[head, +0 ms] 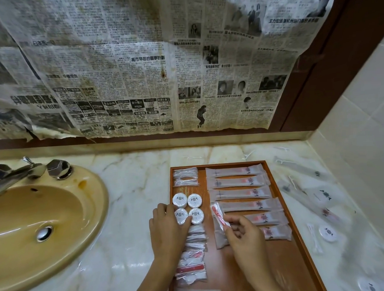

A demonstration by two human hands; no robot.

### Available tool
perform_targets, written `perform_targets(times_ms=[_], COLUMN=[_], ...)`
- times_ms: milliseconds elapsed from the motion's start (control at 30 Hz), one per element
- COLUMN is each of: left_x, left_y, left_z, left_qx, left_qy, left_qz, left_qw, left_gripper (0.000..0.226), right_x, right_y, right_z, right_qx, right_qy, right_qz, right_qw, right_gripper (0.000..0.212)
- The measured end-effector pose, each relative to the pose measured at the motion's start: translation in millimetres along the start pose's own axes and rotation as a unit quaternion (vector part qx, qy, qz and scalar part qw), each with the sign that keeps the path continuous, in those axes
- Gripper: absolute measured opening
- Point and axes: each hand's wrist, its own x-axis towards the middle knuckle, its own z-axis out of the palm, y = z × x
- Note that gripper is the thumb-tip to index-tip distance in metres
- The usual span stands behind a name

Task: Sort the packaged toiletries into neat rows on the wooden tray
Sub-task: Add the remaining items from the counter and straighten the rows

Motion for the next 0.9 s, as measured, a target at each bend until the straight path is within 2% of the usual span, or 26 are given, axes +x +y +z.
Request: perform_targets(times_ms=[367,467,533,733,900], left_x=[4,2,-4,-34,-45], left_y=[0,-3,-8,-35,-50], left_z=[-3,-6,-9,-19,-15], left_qx=[-0.055,-0.113,-0.167,-0.325,-0.357], left_qy=[-0.011,-0.012,-0.013,-0.033,-0.006], left_qz=[0.002,0.013,0.015,0.023,0.043], left_qw=[0.998,0.993,0.986,0.945,0.933], left_gripper=[0.052,0.049,0.038,0.014,0.021], right_x=[-11,-16,-20,-31,-37], right_y=[1,1,1,1,-3], right_z=[8,12,15,22,29], right_qx=[0.005,0.008,0.005,0.001,-0.038], right_qy=[0.022,0.02,0.015,-0.025,-0.058], right_qz=[0.007,0.005,0.003,0.001,0.001], right_qw=[1.0,1.0,1.0,1.0,0.998], right_gripper=[0.025,0.025,0.027,0.03,0.025])
